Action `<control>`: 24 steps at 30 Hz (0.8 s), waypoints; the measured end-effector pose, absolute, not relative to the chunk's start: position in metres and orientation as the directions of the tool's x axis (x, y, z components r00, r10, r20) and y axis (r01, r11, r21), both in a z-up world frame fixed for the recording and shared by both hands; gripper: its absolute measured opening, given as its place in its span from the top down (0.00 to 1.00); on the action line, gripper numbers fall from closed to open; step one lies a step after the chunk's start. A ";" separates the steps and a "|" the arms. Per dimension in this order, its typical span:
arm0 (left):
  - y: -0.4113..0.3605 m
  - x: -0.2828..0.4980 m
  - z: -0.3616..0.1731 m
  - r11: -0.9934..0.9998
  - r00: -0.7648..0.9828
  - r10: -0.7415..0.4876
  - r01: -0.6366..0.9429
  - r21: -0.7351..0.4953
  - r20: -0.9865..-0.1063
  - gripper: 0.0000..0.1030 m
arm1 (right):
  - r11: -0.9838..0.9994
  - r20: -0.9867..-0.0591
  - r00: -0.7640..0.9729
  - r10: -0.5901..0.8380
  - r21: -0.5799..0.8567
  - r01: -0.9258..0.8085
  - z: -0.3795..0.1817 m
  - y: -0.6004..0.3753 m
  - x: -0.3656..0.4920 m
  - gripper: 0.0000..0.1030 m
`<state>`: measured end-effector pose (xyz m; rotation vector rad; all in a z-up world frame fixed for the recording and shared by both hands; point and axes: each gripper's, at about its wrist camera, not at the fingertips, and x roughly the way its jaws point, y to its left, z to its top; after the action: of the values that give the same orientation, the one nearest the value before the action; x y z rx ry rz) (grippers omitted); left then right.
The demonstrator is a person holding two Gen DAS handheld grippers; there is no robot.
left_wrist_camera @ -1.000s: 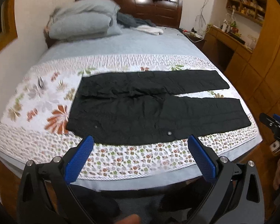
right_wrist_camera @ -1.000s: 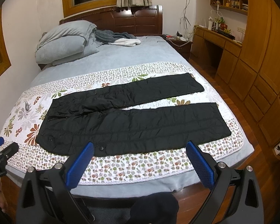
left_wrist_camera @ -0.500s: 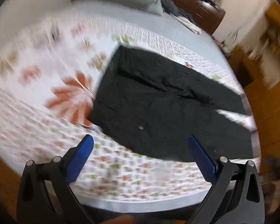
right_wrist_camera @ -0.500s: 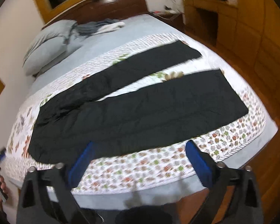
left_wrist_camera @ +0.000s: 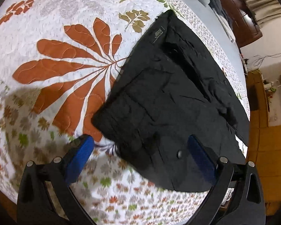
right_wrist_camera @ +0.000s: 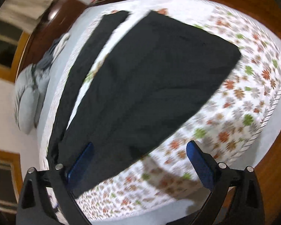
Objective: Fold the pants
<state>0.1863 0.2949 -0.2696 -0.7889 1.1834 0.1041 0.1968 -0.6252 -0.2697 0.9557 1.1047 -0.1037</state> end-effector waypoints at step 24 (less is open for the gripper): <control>0.295 0.182 -0.274 0.682 0.434 -0.305 -0.522 -0.513 -0.848 0.76 | 0.408 -0.628 0.668 0.399 0.774 0.484 -0.306 -0.695 0.201 0.88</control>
<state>0.1819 0.2952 -0.2743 -0.8572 1.1514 0.1578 0.2006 -0.6951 -0.3065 1.1947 0.8930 -0.0635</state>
